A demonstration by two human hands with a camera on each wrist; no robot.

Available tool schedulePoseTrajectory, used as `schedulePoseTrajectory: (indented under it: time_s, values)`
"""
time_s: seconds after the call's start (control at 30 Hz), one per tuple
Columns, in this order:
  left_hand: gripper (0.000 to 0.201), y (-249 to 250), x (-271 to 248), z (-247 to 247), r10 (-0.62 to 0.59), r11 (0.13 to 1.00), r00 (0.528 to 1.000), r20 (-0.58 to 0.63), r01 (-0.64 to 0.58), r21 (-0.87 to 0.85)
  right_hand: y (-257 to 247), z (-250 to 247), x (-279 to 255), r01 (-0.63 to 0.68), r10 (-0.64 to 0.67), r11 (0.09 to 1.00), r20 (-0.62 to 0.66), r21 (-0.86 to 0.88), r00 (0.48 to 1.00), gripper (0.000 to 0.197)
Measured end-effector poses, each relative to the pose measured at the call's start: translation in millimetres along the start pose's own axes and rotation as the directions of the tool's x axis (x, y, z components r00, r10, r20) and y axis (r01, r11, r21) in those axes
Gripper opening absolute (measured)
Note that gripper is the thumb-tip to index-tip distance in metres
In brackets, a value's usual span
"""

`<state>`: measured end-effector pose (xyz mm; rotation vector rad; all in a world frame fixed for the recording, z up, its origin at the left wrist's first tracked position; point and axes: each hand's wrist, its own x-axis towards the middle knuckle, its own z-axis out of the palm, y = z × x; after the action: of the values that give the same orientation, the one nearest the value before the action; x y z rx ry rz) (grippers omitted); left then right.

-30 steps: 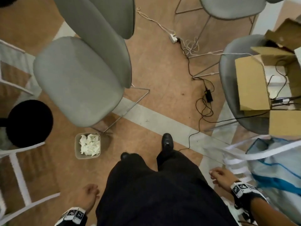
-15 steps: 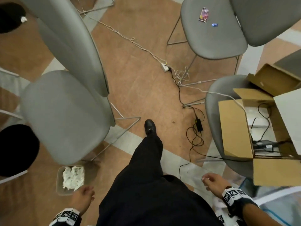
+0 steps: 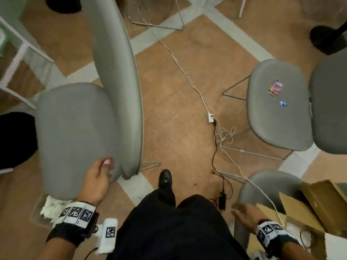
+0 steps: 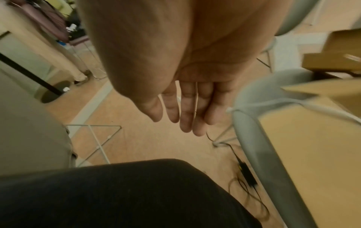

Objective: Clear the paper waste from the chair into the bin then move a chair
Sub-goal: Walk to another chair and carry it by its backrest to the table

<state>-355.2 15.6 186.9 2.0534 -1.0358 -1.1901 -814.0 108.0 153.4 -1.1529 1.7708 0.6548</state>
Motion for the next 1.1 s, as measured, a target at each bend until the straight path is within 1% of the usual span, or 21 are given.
schedulePoseTrajectory:
  time_s: [0.07,0.1,0.13,0.2,0.3,0.4,0.43,0.5,0.57,0.6,0.67,0.73,0.83,0.87,0.9,0.93,0.97,1.0,1.03,1.07,1.1]
  values:
    - [0.042,38.6,-4.9,0.9,0.058,0.996,0.998,-0.033,-0.060,-0.071,-14.1,-46.8,21.4,0.071,-0.072,0.995,-0.023,-0.072,0.997,0.025]
    - [0.050,57.9,-8.8,1.8,0.081,0.992,0.996,-0.039,-0.084,-0.092,-21.3,-68.3,34.7,0.109,-0.115,0.988,-0.048,-0.114,0.992,0.026]
    - [0.052,72.9,-12.3,2.7,0.096,0.991,0.994,-0.041,-0.100,-0.085,-29.6,-88.4,47.0,0.146,-0.158,0.978,-0.079,-0.147,0.984,0.027]
    - [0.045,104.0,-20.2,7.2,0.108,0.993,0.992,-0.062,-0.110,-0.042,-51.4,-125.8,67.9,0.229,-0.248,0.959,-0.107,-0.165,0.963,0.026]
    - [0.039,142.1,-32.4,14.2,0.046,0.997,0.987,-0.155,-0.055,-0.057,-93.8,-179.1,90.1,0.353,-0.385,0.898,-0.081,-0.262,0.919,0.023]
    - [0.038,177.2,-40.6,25.9,-0.014,0.999,0.965,-0.263,-0.001,-0.054,-137.9,-223.9,111.9,0.510,-0.540,0.803,-0.015,-0.307,0.841,0.019]
    - [0.035,189.8,-41.6,31.9,-0.045,0.998,0.954,-0.297,0.032,-0.046,-152.4,-238.0,118.2,0.565,-0.594,0.756,0.016,-0.330,0.804,0.019]
    - [0.032,212.8,-40.8,45.0,-0.110,0.993,0.922,-0.372,0.113,-0.014,-184.5,-268.6,119.1,0.681,-0.698,0.631,0.110,-0.371,0.707,0.019]
    - [0.047,237.3,-34.1,55.3,-0.166,0.975,0.879,-0.447,0.213,0.057,-225.1,-300.4,111.4,0.786,-0.787,0.485,0.201,-0.383,0.584,0.016]
    - [0.053,247.8,-27.5,59.6,-0.200,0.958,0.842,-0.500,0.275,0.080,-246.0,-317.0,106.3,0.826,-0.813,0.414,0.253,-0.382,0.524,0.016]
    - [0.063,264.7,-11.2,67.3,-0.250,0.905,0.755,-0.607,0.404,0.130,-291.9,-348.5,87.5,0.888,-0.861,0.251,0.330,-0.384,0.386,0.020]
    - [0.073,279.3,4.6,72.7,-0.271,0.842,0.670,-0.691,0.513,0.168,-339.8,-379.0,58.9,0.917,-0.913,0.078,0.341,-0.390,0.223,0.032]
    - [0.082,294.6,20.3,75.8,-0.316,0.763,0.572,-0.757,0.628,0.156,-409.4,-414.4,11.3,0.874,-0.957,-0.196,0.280,-0.444,-0.073,0.046]
    - [0.083,298.9,21.8,75.9,-0.339,0.748,0.544,-0.768,0.651,0.131,-431.6,-421.6,-1.2,0.849,-0.952,-0.265,0.263,-0.456,-0.156,0.049]
    - [0.085,301.0,22.4,76.7,-0.354,0.734,0.523,-0.775,0.669,0.116,-452.4,-426.1,-9.9,0.824,-0.938,-0.327,0.265,-0.463,-0.224,0.051]
    - [0.086,300.7,23.5,78.1,-0.361,0.723,0.508,-0.782,0.682,0.109,-472.1,-428.0,-16.3,0.793,-0.919,-0.383,0.285,-0.474,-0.274,0.055]
    - [0.086,301.0,24.4,79.4,-0.365,0.714,0.494,-0.789,0.693,0.103,-490.8,-428.1,-20.6,0.753,-0.898,-0.430,0.322,-0.498,-0.300,0.059]
    - [0.087,301.0,25.8,80.6,-0.373,0.706,0.481,-0.794,0.702,0.094,-507.9,-425.7,-20.6,0.700,-0.877,-0.471,0.372,-0.536,-0.305,0.063]
    - [0.086,301.4,27.2,81.1,-0.381,0.697,0.465,-0.799,0.712,0.083,-523.6,-423.0,-19.2,0.635,-0.856,-0.507,0.429,-0.582,-0.290,0.068]
    - [0.087,302.4,29.1,81.1,-0.392,0.688,0.448,-0.804,0.722,0.068,-537.9,-420.3,-16.3,0.572,-0.838,-0.533,0.482,-0.623,-0.257,0.073]
    - [0.087,302.7,30.7,81.2,-0.406,0.676,0.432,-0.805,0.735,0.053,-551.5,-418.2,-11.0,0.520,-0.824,-0.550,0.526,-0.654,-0.210,0.079]
